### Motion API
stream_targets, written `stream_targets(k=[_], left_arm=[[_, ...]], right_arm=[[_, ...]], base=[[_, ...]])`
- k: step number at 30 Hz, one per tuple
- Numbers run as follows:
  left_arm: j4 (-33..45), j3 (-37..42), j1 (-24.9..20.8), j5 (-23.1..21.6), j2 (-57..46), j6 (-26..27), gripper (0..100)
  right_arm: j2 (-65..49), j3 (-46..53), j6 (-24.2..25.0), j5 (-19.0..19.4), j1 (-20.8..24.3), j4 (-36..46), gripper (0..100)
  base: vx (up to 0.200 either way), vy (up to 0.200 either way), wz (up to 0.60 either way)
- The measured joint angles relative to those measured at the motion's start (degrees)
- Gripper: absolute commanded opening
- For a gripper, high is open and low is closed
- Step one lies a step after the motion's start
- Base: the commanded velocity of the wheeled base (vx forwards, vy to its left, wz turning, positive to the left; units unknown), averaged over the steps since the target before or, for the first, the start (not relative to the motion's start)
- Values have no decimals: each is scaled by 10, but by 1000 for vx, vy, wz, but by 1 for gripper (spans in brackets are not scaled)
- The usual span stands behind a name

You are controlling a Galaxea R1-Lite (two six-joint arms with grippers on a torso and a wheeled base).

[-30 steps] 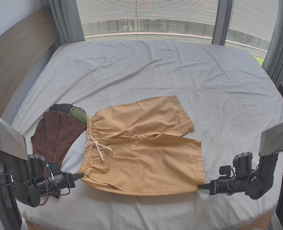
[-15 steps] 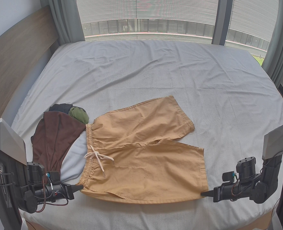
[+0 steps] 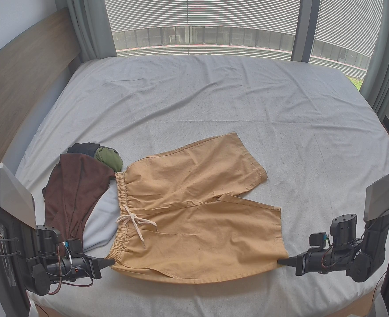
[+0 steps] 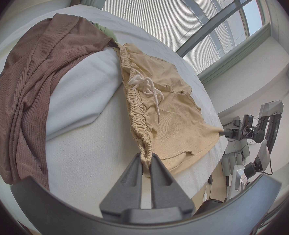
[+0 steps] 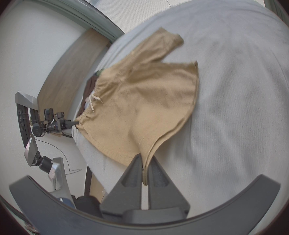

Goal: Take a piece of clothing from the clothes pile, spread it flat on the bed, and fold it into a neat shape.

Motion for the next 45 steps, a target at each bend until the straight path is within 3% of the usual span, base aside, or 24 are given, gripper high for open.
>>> stream_targets(k=[6,18,35,45], left_arm=[[0,-26,1,-9,-26,-20,0],[0,-130,-39,15,-109,-137,0],[0,-164,-46,32,-128,-149,0],[0,-164,-44,33,-128,-159,0]], right_arm=[[1,-7,11,0,0,-93,0],[-17,-111,55,0,-10,-101,0],[-74,-261,67,0,-33,76,0],[-93,-320,67,0,-34,134,0]], base=[[0,0,0],[0,0,0],[0,0,0],[0,0,0]])
